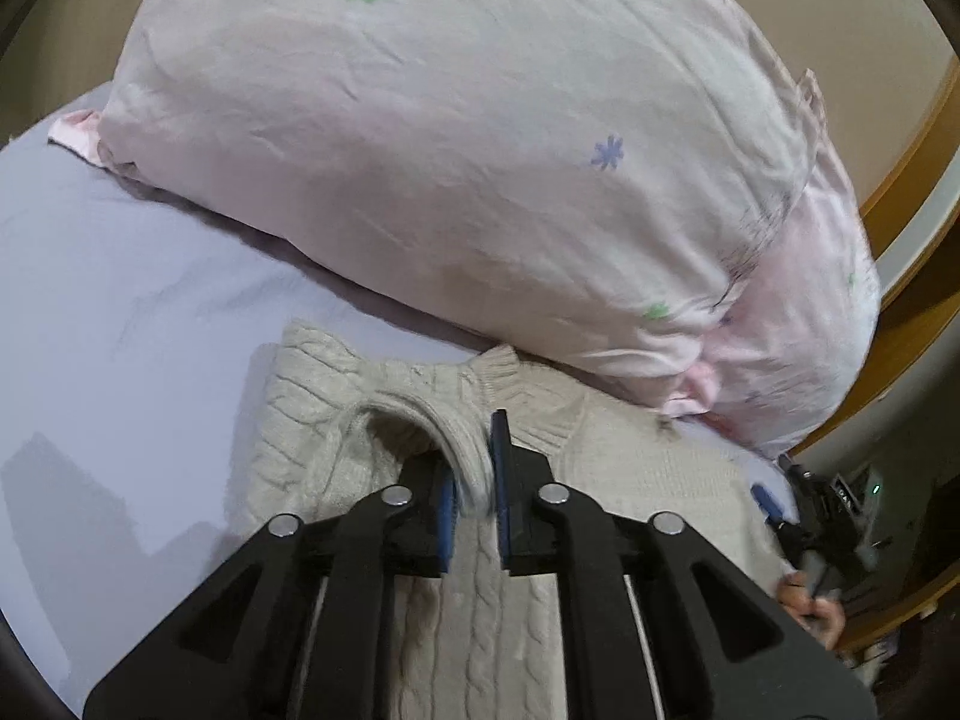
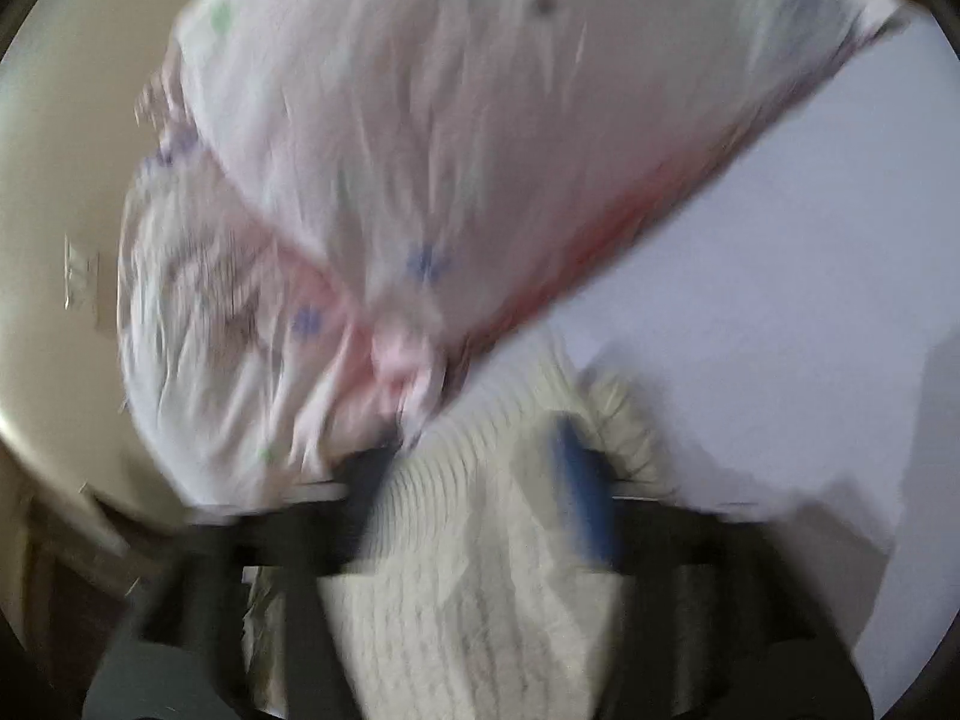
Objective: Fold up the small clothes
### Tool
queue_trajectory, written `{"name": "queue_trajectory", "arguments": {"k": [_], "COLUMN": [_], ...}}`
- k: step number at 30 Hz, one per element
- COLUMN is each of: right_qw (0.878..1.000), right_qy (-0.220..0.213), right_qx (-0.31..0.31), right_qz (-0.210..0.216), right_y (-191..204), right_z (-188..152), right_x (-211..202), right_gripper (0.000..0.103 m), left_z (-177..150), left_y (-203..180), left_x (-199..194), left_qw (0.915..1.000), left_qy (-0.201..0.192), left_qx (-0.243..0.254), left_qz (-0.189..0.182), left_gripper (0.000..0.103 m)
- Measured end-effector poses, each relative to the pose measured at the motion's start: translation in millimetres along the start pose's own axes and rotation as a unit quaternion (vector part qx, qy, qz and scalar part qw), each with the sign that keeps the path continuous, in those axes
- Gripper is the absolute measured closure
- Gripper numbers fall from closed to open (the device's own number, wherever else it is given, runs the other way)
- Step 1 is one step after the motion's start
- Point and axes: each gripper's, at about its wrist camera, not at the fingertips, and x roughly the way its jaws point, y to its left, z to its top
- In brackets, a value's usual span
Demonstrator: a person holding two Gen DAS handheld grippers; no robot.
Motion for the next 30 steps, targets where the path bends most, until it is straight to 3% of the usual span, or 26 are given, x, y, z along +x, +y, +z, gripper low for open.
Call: {"name": "queue_trajectory", "arguments": {"k": [1, 3, 5, 8, 10, 13, 17, 18, 19, 23, 25, 28, 30], "right_qw": [0.998, 0.995, 0.992, 0.994, 0.997, 0.997, 0.997, 0.997, 0.998, 0.997, 0.997, 0.995, 0.994], "right_qy": [-0.050, -0.096, -0.110, -0.090, -0.061, -0.045, -0.038, -0.033, -0.028, -0.013, -0.016, -0.037, -0.050], "right_qx": [-0.006, -0.030, -0.062, -0.066, -0.052, -0.056, -0.062, -0.061, -0.059, -0.057, -0.062, -0.074, -0.079], "right_qz": [-0.027, -0.028, -0.026, -0.018, 0.000, 0.000, 0.011, 0.016, 0.021, 0.043, 0.053, 0.064, 0.059], "right_y": [3, 6, 11, 11, 5, 7, 8, 9, 9, 10, 13, 15, 14], "right_z": [3, 4, 6, 2, 3, 2, -3, -4, -4, -3, -1, 5, 8], "right_x": [-14, -33, -42, -36, -29, -21, -25, -24, -24, -25, -30, -46, -54], "right_gripper": [0.002, 0.002, 0.002, 0.002, 0.002, 0.002, 0.002, 0.002, 0.002, 0.002, 0.002, 0.002, 0.002], "left_z": [0, -2, -4, -10, -19, -33, -44, -47, -50, -52, -44, -33, -32], "left_y": [3, 9, 17, 34, 48, 58, 52, 50, 50, 48, 21, -43, -103], "left_x": [-11, -37, -58, -57, -47, -34, -29, -27, -20, -33, -43, -44, -25], "left_qw": [1.0000, 0.9992, 0.9981, 0.9991, 0.9987, 0.9967, 0.9972, 0.9968, 0.9946, 0.9867, 0.9826, 0.9740, 0.9585], "left_qy": [-0.008, -0.040, -0.061, -0.030, 0.002, 0.033, 0.027, 0.025, 0.042, 0.027, 0.009, -0.003, 0.013], "left_qx": [-0.001, 0.001, -0.002, -0.023, -0.048, -0.074, -0.069, -0.076, -0.091, -0.141, -0.137, -0.100, -0.070], "left_qz": [-0.004, 0.000, 0.006, 0.016, 0.018, 0.006, -0.003, -0.006, -0.023, -0.076, -0.125, -0.203, -0.276], "left_gripper": [0.060, 0.025, 0.022, 0.030, 0.041, 0.046, 0.048, 0.058, 0.079, 0.085, 0.086, 0.086, 0.087]}}
